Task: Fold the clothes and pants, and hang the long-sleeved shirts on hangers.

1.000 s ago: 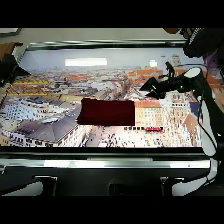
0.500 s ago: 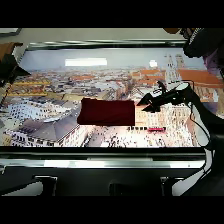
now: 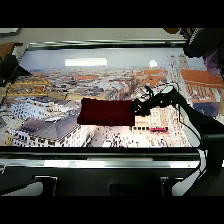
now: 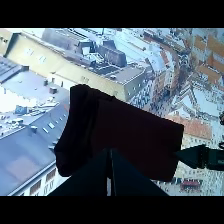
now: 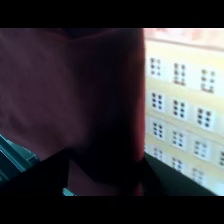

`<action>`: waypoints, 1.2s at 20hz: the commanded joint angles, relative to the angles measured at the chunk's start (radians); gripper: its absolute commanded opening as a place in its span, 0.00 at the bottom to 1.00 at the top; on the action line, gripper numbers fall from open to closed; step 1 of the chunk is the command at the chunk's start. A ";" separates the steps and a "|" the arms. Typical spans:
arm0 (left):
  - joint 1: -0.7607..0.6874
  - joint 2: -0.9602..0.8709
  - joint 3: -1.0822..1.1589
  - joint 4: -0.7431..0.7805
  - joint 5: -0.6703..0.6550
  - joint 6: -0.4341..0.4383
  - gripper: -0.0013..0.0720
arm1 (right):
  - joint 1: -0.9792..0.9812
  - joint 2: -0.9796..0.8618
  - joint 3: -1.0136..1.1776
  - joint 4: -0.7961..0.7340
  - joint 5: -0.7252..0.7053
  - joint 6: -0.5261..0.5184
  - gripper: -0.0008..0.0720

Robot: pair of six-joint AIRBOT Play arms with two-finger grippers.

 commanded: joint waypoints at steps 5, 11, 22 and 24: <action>-0.001 -0.005 0.000 0.000 0.000 0.000 0.05 | 0.032 0.011 0.002 0.015 -0.037 0.015 0.06; -0.001 -0.005 0.000 0.000 0.000 0.000 0.04 | 0.029 0.031 0.129 -0.034 -0.047 0.136 0.06; -0.001 -0.005 0.000 0.000 0.000 0.000 0.04 | -0.191 0.031 0.412 -0.080 -0.046 0.365 0.05; -0.001 -0.005 0.000 0.001 0.000 0.000 0.05 | -0.238 0.031 0.471 -0.110 -0.047 0.396 0.05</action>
